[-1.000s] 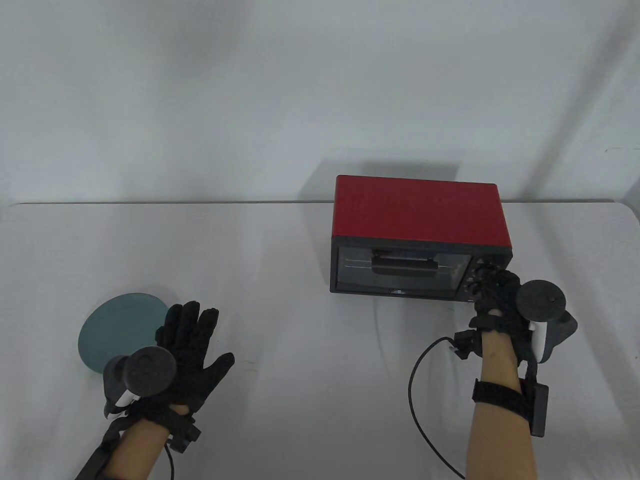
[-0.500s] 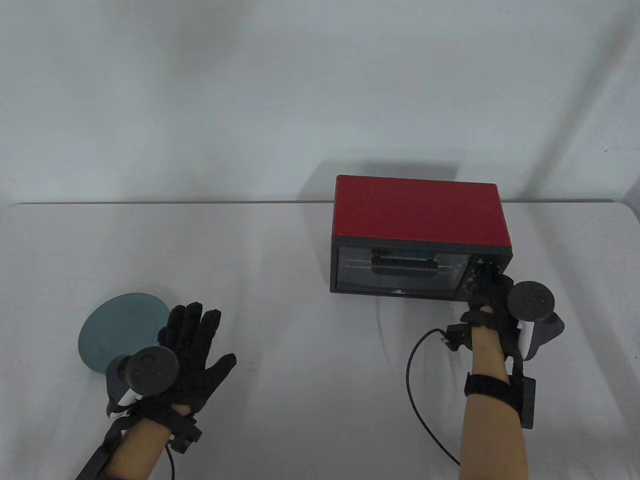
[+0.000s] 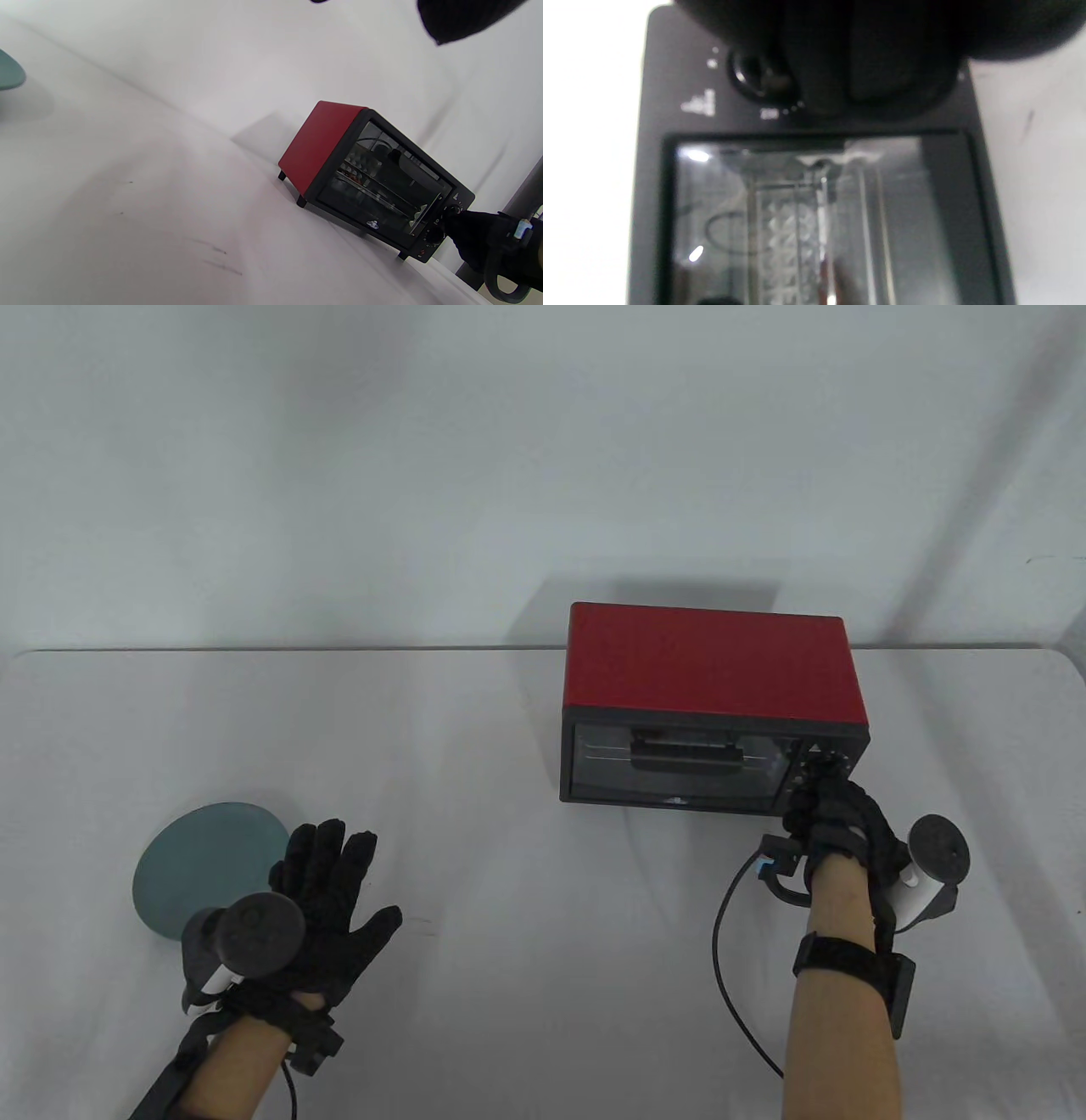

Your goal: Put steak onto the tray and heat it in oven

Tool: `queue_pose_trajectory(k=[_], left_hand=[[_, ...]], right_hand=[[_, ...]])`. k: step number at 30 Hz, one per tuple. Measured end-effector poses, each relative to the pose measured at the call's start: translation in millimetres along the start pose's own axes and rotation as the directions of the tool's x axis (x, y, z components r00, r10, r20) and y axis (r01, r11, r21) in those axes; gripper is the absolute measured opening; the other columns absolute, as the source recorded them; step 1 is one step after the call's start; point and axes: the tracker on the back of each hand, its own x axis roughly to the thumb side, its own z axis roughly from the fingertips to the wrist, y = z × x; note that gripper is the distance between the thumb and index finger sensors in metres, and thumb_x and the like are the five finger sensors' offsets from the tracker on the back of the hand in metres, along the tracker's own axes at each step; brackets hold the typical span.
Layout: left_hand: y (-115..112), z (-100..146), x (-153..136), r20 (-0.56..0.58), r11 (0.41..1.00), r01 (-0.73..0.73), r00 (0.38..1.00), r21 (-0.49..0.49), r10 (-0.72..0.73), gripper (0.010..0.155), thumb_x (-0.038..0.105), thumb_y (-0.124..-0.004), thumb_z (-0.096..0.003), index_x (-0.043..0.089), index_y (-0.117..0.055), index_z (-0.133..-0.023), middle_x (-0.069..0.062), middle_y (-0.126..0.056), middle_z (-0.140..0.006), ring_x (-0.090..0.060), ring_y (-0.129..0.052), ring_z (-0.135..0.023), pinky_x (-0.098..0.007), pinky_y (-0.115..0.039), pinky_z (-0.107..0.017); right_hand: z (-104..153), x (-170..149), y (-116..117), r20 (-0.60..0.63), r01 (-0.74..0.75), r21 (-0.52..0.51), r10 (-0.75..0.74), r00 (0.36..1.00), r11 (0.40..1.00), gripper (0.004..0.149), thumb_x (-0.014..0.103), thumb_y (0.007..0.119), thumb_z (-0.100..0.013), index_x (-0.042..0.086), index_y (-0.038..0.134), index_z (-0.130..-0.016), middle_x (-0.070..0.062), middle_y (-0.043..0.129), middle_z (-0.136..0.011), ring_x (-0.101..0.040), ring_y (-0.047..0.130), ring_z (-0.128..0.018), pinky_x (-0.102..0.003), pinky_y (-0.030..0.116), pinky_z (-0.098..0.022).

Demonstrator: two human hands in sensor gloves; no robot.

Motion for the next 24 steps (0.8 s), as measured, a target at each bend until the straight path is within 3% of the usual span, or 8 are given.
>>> queue_pose_trajectory(k=[8, 9, 11, 12, 13, 14, 18, 24], left_hand=[[-1.2, -0.3, 0.5, 0.002, 1.000, -0.002, 1.000, -0.006, 0.002, 0.083, 0.077, -0.062, -0.0480, 0.035, -0.030, -0.112, -0.007, -0.020, -0.120, -0.037, -0.011, -0.112, -0.070, -0.026, -0.072], [-1.3, -0.3, 0.6, 0.002, 1.000, -0.002, 1.000, -0.007, 0.002, 0.083, 0.077, -0.062, -0.0480, 0.035, -0.030, -0.112, -0.007, -0.020, -0.120, -0.037, -0.011, -0.112, -0.070, -0.026, -0.072], [-1.2, -0.2, 0.9, 0.005, 1.000, -0.001, 1.000, -0.006, 0.001, 0.083, 0.077, -0.062, -0.0479, 0.035, -0.030, -0.112, -0.007, -0.020, -0.120, -0.038, -0.011, -0.112, -0.070, -0.026, -0.072], [-1.2, -0.3, 0.7, 0.006, 1.000, -0.001, 1.000, -0.006, 0.001, 0.083, 0.077, -0.062, -0.0480, 0.035, -0.030, -0.112, -0.007, -0.020, -0.120, -0.038, -0.011, -0.112, -0.070, -0.026, -0.072], [-0.9, -0.3, 0.7, 0.007, 1.000, -0.001, 1.000, -0.004, 0.001, 0.083, 0.077, -0.062, -0.0479, 0.035, -0.030, -0.112, -0.007, -0.020, -0.120, -0.037, -0.011, -0.112, -0.070, -0.026, -0.072], [-0.8, -0.4, 0.6, 0.008, 1.000, -0.002, 1.000, -0.003, 0.002, 0.083, 0.077, -0.062, -0.0480, 0.035, -0.030, -0.112, -0.007, -0.020, -0.120, -0.038, -0.011, -0.112, -0.070, -0.026, -0.072], [-0.2, -0.1, 0.2, 0.010, 1.000, -0.005, 1.000, 0.000, 0.005, 0.083, 0.077, -0.062, -0.0480, 0.035, -0.029, -0.112, -0.007, -0.020, -0.120, -0.038, -0.010, -0.112, -0.070, -0.026, -0.072], [1.1, 1.2, -0.6, 0.011, 1.000, -0.009, 1.000, 0.009, 0.009, 0.083, 0.077, -0.062, -0.0480, 0.035, -0.029, -0.112, -0.007, -0.020, -0.120, -0.038, -0.011, -0.112, -0.070, -0.026, -0.072]], right_hand=[[-1.7, -6.6, -1.1, -0.063, 0.133, 0.040, -0.130, 0.990, 0.990, 0.044, 0.026, 0.076, -0.055, 0.016, 0.068, -0.096, -0.014, 0.089, -0.072, -0.032, 0.097, -0.035, -0.051, 0.081, -0.021], [-1.2, -4.5, -2.8, -0.040, 0.094, 0.033, -0.093, 0.995, 0.995, 0.042, 0.027, 0.076, -0.054, 0.013, 0.072, -0.094, -0.014, 0.089, -0.074, -0.032, 0.097, -0.036, -0.051, 0.081, -0.022], [1.4, 6.4, -9.1, 0.067, -0.044, -0.040, 0.047, 0.997, 0.998, 0.039, 0.027, 0.076, -0.053, -0.003, 0.091, -0.072, -0.014, 0.089, -0.075, -0.034, 0.096, -0.039, -0.052, 0.080, -0.024], [2.6, 11.8, -10.8, 0.111, -0.112, -0.064, 0.118, 0.987, 0.992, 0.039, 0.027, 0.076, -0.053, -0.005, 0.090, -0.069, -0.014, 0.090, -0.075, -0.035, 0.095, -0.042, -0.053, 0.079, -0.026], [6.9, 24.5, -12.8, 0.201, -0.266, -0.122, 0.286, 0.937, 0.956, 0.041, 0.029, 0.076, -0.052, -0.003, 0.082, -0.078, -0.017, 0.092, -0.072, -0.036, 0.094, -0.046, -0.054, 0.078, -0.029], [8.6, 28.7, -12.8, 0.236, -0.314, -0.146, 0.342, 0.910, 0.938, 0.043, 0.029, 0.076, -0.052, -0.002, 0.078, -0.082, -0.019, 0.092, -0.070, -0.037, 0.094, -0.048, -0.054, 0.078, -0.031], [21.2, 50.6, 0.2, 0.382, -0.635, -0.282, 0.691, 0.613, 0.719, 0.039, 0.031, 0.078, -0.052, 0.008, 0.078, -0.083, -0.018, 0.091, -0.073, -0.038, 0.093, -0.051, -0.056, 0.077, -0.034], [28.4, 49.7, 23.0, 0.364, -0.779, -0.414, 0.870, 0.331, 0.470, 0.028, 0.029, 0.080, -0.053, 0.025, 0.078, -0.080, -0.012, 0.088, -0.076, -0.037, 0.092, -0.055, -0.058, 0.076, -0.037]])
